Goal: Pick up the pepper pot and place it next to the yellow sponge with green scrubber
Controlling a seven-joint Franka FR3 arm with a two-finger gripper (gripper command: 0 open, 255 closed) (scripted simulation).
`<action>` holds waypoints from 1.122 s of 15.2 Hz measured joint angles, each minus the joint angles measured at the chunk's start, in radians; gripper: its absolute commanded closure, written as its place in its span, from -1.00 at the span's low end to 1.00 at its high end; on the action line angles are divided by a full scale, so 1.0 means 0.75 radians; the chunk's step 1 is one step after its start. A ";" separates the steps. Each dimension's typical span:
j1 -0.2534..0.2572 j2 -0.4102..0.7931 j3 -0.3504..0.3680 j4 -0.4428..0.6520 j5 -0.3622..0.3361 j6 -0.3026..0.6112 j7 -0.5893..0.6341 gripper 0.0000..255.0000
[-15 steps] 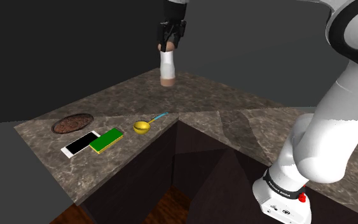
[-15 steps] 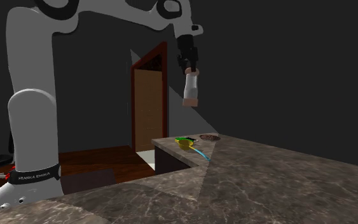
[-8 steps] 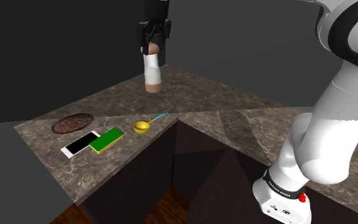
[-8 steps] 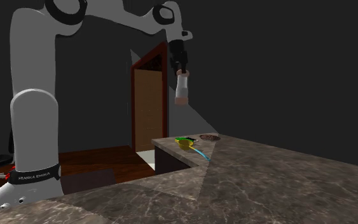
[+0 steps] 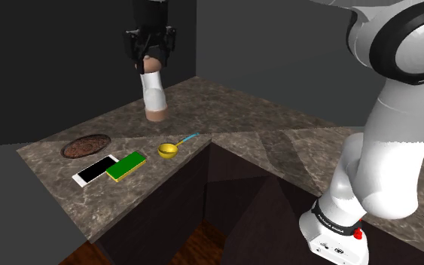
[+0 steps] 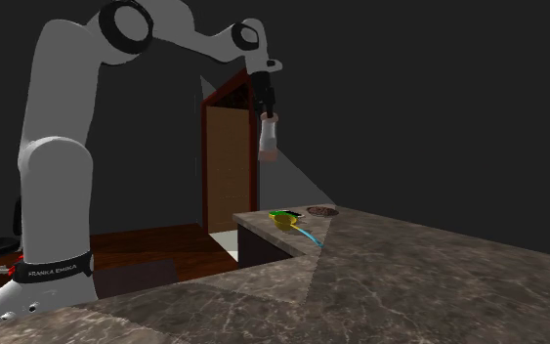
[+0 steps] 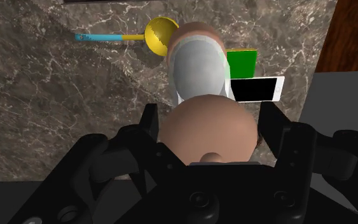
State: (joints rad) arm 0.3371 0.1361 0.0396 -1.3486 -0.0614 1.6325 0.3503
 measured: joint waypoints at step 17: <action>0.185 0.285 0.090 0.268 -0.080 -0.005 0.267 1.00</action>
State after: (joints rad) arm 0.4761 0.3495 0.1074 -1.1476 -0.1213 1.6287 0.5502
